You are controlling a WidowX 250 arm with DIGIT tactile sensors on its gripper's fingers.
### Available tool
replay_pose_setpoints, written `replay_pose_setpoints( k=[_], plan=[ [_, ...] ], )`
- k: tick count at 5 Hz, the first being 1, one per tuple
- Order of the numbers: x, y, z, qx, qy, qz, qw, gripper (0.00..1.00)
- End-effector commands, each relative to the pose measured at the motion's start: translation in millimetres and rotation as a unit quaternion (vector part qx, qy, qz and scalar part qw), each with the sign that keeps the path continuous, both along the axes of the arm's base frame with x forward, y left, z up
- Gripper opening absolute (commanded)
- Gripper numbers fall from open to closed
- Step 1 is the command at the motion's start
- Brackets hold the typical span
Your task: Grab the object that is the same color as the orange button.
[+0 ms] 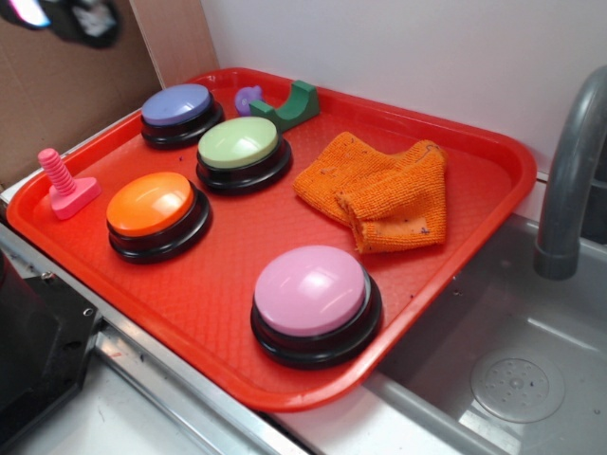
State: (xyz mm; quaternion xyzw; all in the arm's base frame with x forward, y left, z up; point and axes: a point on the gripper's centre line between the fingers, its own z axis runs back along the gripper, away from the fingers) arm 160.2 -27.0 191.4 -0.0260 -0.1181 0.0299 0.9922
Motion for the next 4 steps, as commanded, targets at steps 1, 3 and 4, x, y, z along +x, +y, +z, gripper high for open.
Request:
replay_pose_setpoints(
  k=[1,3,4],
  plan=[
    [65,-36,-49,-0.004,-0.022,-0.007,1.0,1.0],
    [107,-38,-102,0.019,-0.029,-0.006,0.999,1.0],
    [123,-41,-128,0.013,-0.028,-0.018,0.999,1.0]
  ],
)
